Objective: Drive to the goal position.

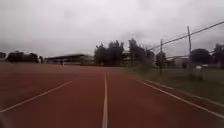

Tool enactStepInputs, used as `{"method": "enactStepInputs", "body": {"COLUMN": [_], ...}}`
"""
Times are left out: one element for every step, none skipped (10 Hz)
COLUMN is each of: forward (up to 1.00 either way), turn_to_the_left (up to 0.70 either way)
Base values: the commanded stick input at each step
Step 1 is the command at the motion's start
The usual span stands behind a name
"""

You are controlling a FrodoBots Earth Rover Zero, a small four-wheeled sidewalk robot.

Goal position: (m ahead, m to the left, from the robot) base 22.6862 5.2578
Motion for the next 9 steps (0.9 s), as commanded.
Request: {"method": "enactStepInputs", "body": {"forward": [0.70,0.70,0.70,0.70,0.70,0.70,0.70,0.70,0.70], "turn_to_the_left": [0.00,0.00,0.00,0.00,0.00,0.00,0.00,0.00,0.00]}}
